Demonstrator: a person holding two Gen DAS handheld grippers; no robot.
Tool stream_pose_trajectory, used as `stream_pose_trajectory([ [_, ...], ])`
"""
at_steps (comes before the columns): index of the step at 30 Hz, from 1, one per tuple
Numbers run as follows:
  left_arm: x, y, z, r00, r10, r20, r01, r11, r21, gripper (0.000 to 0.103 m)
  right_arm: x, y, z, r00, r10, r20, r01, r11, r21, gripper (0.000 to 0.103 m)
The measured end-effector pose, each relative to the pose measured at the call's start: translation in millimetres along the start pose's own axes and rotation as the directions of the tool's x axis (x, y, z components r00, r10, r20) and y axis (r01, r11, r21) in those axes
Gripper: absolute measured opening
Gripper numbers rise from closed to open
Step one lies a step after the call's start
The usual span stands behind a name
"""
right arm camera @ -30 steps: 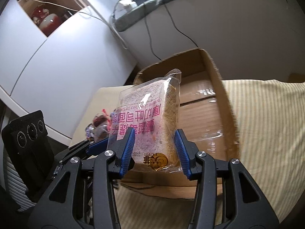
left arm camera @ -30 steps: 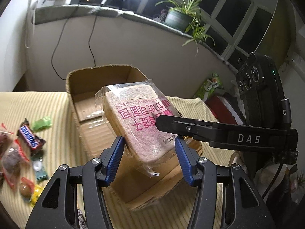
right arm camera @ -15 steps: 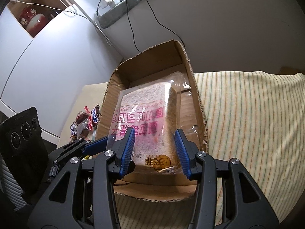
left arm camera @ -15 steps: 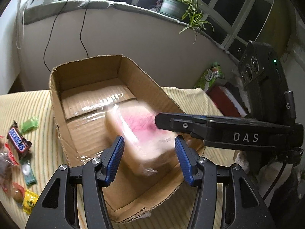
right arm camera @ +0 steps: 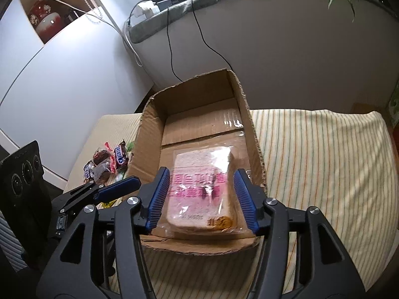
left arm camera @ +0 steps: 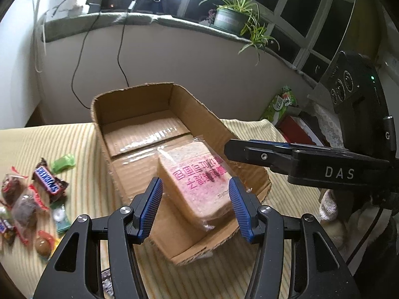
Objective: Organize snacks
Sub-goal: 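Open the left tool and withdraw from the box, then grasp the chocolate egg with the left tool while the right tool grasps the black packet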
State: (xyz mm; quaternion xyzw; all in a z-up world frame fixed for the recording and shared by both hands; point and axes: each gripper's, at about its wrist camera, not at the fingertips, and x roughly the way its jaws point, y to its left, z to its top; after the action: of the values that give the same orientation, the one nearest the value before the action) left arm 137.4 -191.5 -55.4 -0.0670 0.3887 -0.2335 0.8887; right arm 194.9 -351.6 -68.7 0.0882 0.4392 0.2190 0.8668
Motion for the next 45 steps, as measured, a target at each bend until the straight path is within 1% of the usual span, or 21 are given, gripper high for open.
stream_pose_trajectory([
  [3,-11.9,3.2,-3.1,1.0,0.013,0.019,-0.013,1.0,0.004,0.054,-7.5,13.7,-3.1,1.0,-0.008,0.015,0.008,1.0,-0.03,0.059],
  [5,-22.0,7.7,-7.0,0.999,0.027,0.033,-0.027,1.0,0.002,0.056,-12.8,23.8,-6.1,0.999,-0.008,0.031,0.009,0.999,-0.053,0.067],
  [9,-43.9,20.5,-16.7,0.996,0.062,0.058,-0.062,0.998,-0.002,0.056,-22.2,46.1,-15.5,0.998,-0.001,0.062,0.007,0.995,-0.104,0.069],
  [12,-63.7,34.4,-26.8,0.991,0.101,0.083,-0.1,0.995,-0.012,0.06,-27.7,62.1,-23.9,0.997,0.006,0.079,0.005,0.99,-0.138,0.073],
  [16,-92.7,60.1,-50.4,0.979,0.178,0.1,-0.176,0.984,-0.035,0.06,-33.5,89.4,-42.9,0.995,0.02,0.1,0.001,0.979,-0.202,0.074],
  [19,-110.0,80.5,-69.3,0.968,0.233,0.092,-0.228,0.971,-0.069,0.06,-33.8,108.4,-59.8,0.995,0.031,0.096,-0.006,0.969,-0.246,0.074],
  [20,-114.4,85.7,-74.0,0.964,0.248,0.09,-0.242,0.967,-0.075,0.06,-33.2,113.3,-64.2,0.995,0.021,0.101,0.006,0.966,-0.258,0.074],
  [22,-124.3,98.9,-89.1,0.952,0.296,0.079,-0.288,0.953,-0.092,0.06,-29.2,125.3,-76.4,0.996,0.041,0.083,-0.016,0.96,-0.28,0.074],
  [25,-133.9,112.4,-108.5,0.942,0.332,0.057,-0.323,0.939,-0.12,0.06,-20.4,140.6,-91.9,0.997,0.054,0.057,-0.033,0.95,-0.31,0.074],
  [29,-138.6,121.5,-128.8,0.937,0.349,0.028,-0.34,0.927,-0.159,0.06,-2.1,160.0,-111.6,0.999,0.041,0.031,-0.028,0.94,-0.34,0.074],
  [32,-137.5,126.9,-141.5,0.938,0.345,0.003,-0.339,0.923,-0.181,0.06,14.9,167.3,-124.3,0.999,0.035,-0.002,-0.034,0.94,-0.34,0.074],
  [34,-133.4,129.4,-145.3,0.939,0.344,-0.009,-0.341,0.924,-0.176,0.057,27.6,170.8,-131.2,0.999,0.017,-0.029,-0.026,0.94,-0.341,0.074],
  [36,-130.1,132.4,-146.9,0.94,0.339,-0.016,-0.337,0.925,-0.176,0.054,36.2,172.3,-134.5,0.999,-0.015,-0.037,0.001,0.936,-0.352,0.073],
  [38,-127.2,136.9,-147.9,0.944,0.331,-0.019,-0.328,0.926,-0.187,0.052,45.1,173.4,-136.6,0.998,-0.034,-0.052,0.013,0.933,-0.361,0.064],
  [40,-123.3,140.0,-148.3,0.942,0.334,-0.022,-0.332,0.924,-0.19,0.051,50.7,173.2,-137.5,0.997,-0.047,-0.069,0.02,0.936,-0.353,0.059],
  [44,-118.4,147.0,-150.0,0.939,0.342,-0.036,-0.342,0.92,-0.192,0.048,61.5,171.2,-132.9,0.994,-0.069,-0.084,0.036,0.938,-0.344,0.058],
  [45,-117.1,148.5,-150.6,0.94,0.339,-0.04,-0.34,0.92,-0.194,0.044,64.7,171.7,-132.0,0.994,-0.073,-0.087,0.039,0.939,-0.343,0.057],
])
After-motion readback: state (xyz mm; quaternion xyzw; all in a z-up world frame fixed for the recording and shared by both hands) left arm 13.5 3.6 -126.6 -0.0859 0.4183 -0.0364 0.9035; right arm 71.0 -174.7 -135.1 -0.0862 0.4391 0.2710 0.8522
